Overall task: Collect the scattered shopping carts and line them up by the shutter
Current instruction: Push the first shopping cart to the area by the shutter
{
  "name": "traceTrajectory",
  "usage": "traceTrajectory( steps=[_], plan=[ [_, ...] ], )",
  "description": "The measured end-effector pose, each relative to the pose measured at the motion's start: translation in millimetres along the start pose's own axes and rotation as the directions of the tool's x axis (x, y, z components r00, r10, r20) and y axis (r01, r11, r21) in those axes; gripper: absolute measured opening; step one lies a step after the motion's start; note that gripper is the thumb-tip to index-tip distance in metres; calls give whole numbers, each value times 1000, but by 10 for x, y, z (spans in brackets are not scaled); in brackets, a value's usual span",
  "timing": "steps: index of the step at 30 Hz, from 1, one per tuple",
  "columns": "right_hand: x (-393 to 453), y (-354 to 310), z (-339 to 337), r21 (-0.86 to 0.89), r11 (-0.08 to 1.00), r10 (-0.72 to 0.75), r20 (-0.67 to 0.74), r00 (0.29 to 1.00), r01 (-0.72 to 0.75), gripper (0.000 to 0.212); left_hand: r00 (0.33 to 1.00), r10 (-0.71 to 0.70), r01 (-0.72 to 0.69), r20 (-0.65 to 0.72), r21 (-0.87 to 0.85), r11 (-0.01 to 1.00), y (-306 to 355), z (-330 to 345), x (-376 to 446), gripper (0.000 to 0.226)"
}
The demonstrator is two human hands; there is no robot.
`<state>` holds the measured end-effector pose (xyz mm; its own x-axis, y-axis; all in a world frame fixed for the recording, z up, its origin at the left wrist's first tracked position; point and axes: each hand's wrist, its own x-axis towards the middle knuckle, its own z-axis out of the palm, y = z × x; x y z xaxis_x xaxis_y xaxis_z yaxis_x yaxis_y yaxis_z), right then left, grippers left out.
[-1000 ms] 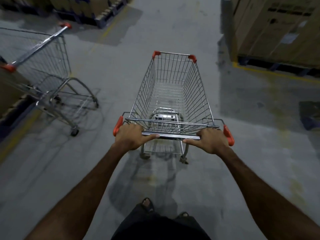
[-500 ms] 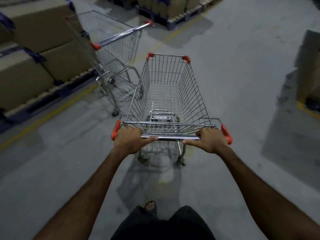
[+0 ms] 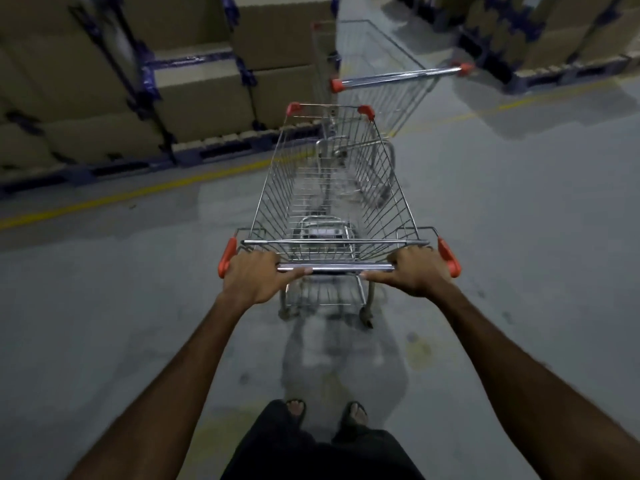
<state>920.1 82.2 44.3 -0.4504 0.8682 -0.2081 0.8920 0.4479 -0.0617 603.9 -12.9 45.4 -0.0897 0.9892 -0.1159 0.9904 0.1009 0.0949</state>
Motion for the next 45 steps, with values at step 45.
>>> traceTrajectory(
  steps=[45],
  plan=[
    [1402,-4690,3,-165,490,-835,194,515,856,98,499,-865,864,57,-113,491,-2738,65,-2954,100]
  ],
)
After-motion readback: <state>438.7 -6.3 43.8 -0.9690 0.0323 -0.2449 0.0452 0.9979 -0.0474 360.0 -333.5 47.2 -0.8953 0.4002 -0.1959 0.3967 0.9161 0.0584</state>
